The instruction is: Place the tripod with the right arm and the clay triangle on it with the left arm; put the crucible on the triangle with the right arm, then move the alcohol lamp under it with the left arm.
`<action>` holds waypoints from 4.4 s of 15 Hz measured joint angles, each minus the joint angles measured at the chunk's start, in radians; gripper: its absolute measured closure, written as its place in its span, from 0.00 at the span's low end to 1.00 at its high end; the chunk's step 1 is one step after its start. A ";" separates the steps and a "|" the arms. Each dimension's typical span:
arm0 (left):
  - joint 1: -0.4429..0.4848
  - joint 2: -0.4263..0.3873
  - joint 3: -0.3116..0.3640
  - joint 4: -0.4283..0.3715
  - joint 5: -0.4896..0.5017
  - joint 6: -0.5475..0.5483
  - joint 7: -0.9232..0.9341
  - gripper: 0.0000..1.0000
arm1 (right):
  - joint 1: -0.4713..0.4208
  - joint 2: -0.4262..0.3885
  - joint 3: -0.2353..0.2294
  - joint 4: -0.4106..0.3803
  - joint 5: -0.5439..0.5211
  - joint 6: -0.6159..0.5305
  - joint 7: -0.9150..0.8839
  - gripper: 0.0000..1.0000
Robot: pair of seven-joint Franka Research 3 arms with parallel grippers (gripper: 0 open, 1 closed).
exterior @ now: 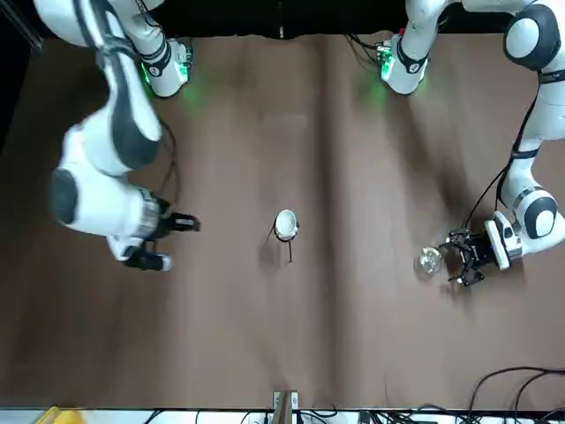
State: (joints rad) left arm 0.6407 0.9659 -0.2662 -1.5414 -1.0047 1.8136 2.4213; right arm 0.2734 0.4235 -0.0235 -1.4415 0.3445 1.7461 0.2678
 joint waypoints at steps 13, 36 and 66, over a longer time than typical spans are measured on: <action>-0.070 0.058 -0.007 0.011 -0.074 -0.006 0.033 0.00 | -0.260 -0.293 0.001 -0.017 -0.195 -0.168 -0.239 0.35; -0.079 0.066 -0.005 0.015 -0.094 0.001 0.055 0.13 | -0.308 -0.393 0.023 -0.094 -0.334 -0.127 -0.240 0.00; -0.669 0.066 -0.088 -0.001 -0.572 0.229 0.145 0.13 | -0.305 -0.519 0.015 -0.269 -0.319 -0.094 -0.240 0.00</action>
State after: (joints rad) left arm -0.0279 1.0314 -0.3539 -1.5422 -1.5765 2.0424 2.5663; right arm -0.0314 -0.0954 -0.0087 -1.7101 0.0252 1.6518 0.0280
